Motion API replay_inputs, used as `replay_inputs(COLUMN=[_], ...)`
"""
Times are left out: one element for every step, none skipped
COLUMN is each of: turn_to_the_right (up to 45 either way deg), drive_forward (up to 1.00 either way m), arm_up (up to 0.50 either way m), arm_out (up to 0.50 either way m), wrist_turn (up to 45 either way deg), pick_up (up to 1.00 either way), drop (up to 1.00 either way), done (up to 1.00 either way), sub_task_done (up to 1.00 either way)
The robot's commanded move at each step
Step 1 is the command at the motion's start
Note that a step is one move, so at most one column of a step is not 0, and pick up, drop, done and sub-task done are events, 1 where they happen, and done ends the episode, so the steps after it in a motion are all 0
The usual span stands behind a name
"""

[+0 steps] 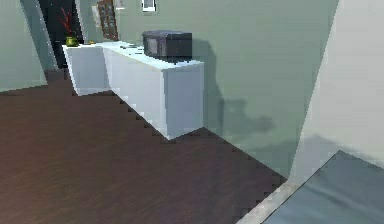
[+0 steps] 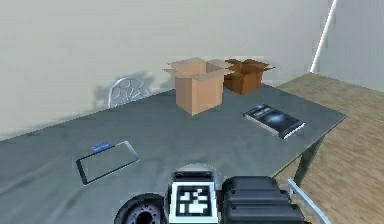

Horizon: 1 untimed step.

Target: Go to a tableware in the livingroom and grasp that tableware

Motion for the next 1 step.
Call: replay_inputs(turn_to_the_right=[0.0], drive_forward=[0.00], arm_up=[0.00], arm_out=[0.12], wrist_turn=[0.0], pick_up=[0.00], drop=[0.00], done=[0.00], sub_task_done=[0.00])
